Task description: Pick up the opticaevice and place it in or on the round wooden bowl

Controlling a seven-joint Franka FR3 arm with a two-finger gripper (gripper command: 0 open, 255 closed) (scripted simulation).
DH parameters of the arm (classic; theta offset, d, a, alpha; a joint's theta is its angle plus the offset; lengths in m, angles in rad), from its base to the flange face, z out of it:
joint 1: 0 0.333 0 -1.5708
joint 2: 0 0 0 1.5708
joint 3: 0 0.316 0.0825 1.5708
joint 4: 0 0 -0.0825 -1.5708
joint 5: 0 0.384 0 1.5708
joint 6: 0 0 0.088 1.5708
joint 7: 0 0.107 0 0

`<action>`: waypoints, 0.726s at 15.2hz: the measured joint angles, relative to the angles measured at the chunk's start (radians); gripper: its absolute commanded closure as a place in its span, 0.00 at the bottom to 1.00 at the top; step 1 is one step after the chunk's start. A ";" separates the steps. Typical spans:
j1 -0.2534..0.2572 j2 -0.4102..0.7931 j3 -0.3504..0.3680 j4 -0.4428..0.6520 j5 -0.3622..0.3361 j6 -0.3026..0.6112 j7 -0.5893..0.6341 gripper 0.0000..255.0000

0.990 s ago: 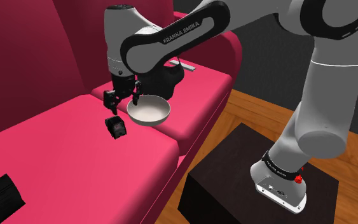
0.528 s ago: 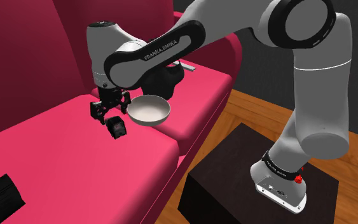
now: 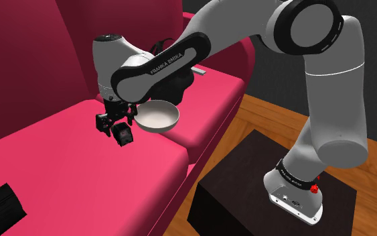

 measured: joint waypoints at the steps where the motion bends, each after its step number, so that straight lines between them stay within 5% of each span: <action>1: 0.000 0.000 0.000 0.000 0.000 0.001 0.000 0.00; 3: 0.000 0.001 0.000 0.000 0.000 0.001 0.000 0.00; 4: 0.000 0.001 0.000 0.000 0.000 0.001 0.000 1.00; 11: 0.000 0.000 0.000 0.000 0.000 0.000 0.000 1.00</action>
